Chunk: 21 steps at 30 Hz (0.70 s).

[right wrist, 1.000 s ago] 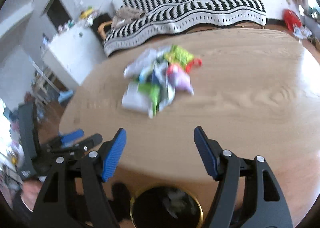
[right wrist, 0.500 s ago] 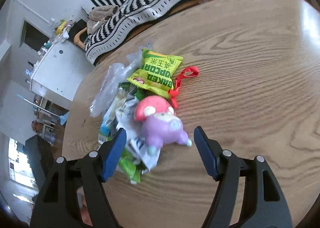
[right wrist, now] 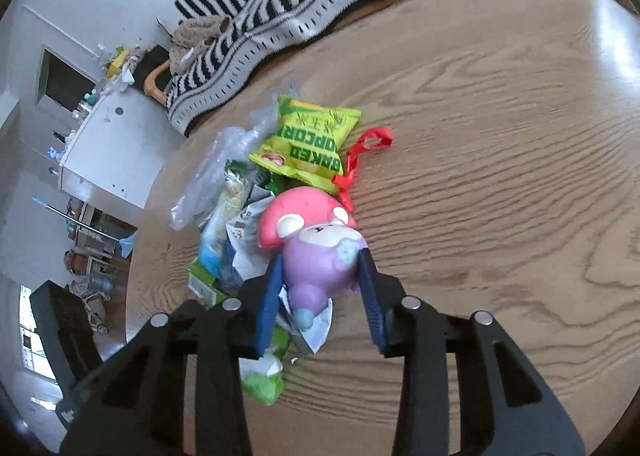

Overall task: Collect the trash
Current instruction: 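Grasp the green-white carton with the left gripper while the right grasps the pink-purple toy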

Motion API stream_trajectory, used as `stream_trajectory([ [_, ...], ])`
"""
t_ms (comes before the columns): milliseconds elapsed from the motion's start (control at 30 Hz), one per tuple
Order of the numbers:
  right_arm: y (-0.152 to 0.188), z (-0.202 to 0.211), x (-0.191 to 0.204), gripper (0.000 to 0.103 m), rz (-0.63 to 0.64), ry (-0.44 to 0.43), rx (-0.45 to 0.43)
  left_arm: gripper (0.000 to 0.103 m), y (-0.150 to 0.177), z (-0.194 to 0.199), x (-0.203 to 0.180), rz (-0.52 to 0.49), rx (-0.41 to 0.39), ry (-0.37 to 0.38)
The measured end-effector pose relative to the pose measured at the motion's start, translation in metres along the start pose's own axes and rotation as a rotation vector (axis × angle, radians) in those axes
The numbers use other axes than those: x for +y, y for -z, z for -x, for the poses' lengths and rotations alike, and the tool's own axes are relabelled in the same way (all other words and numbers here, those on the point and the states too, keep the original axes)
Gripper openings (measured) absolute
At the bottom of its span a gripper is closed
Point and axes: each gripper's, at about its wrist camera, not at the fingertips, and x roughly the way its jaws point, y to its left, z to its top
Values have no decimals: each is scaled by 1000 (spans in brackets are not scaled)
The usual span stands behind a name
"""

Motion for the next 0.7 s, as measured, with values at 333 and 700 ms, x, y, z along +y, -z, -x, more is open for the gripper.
stream_trajectory([
  [333, 11, 59, -4, 36, 43, 38, -165, 0, 8, 45, 10, -20, -56, 41],
  [700, 16, 86, 14, 36, 294, 314, -327, 0, 15, 88, -3, -178, -238, -80],
])
